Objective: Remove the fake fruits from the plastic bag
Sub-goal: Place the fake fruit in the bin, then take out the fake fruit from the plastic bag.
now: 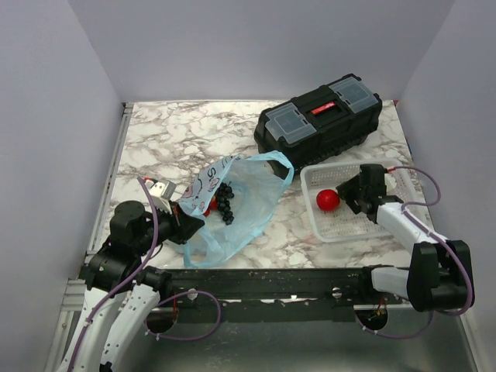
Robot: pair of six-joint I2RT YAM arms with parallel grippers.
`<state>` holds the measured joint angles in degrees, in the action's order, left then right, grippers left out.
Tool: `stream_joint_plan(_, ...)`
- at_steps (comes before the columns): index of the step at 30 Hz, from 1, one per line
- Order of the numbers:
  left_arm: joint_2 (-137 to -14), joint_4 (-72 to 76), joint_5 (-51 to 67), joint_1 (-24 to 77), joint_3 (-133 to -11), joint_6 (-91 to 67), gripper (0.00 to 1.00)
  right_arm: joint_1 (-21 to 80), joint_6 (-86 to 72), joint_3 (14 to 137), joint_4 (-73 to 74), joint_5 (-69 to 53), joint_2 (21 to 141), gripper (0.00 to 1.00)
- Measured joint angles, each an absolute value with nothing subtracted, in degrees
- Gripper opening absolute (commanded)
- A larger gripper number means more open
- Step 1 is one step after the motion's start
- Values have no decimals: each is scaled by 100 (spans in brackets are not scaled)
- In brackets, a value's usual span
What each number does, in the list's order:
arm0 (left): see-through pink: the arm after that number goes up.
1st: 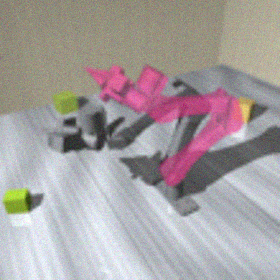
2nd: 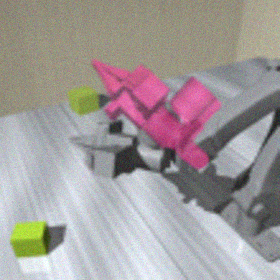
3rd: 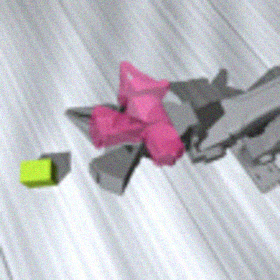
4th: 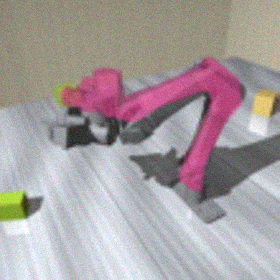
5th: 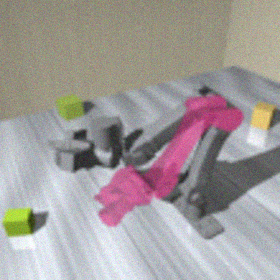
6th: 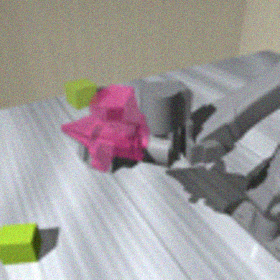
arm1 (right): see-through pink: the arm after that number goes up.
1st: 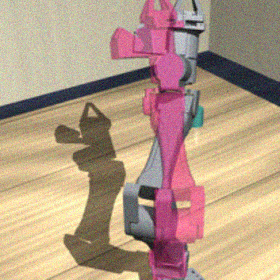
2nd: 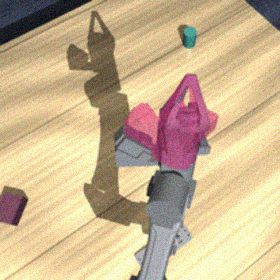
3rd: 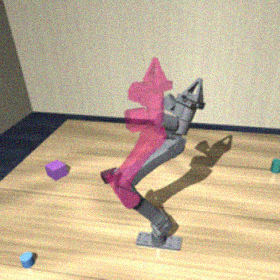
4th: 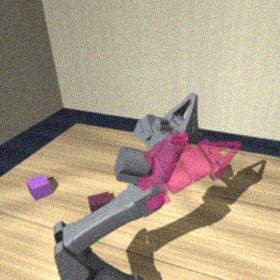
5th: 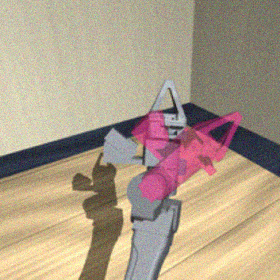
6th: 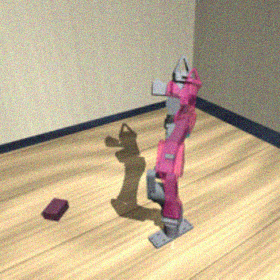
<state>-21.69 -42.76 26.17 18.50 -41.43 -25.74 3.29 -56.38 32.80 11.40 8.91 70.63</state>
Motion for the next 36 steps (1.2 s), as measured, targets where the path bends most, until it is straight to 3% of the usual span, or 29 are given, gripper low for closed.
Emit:
stream_joint_plan(10,-2156,-4276,2617,1850,-4143,-2574,0,325,-5651,3142,873,784,6930,65)
stream_joint_plan(15,-2156,-4278,2617,1850,-4143,-2574,0,325,-5592,3140,862,784,6757,78)
stream_joint_plan(36,-2171,-4276,2617,1850,-4143,-2574,0,325,-4652,3734,1186,344,5651,82)
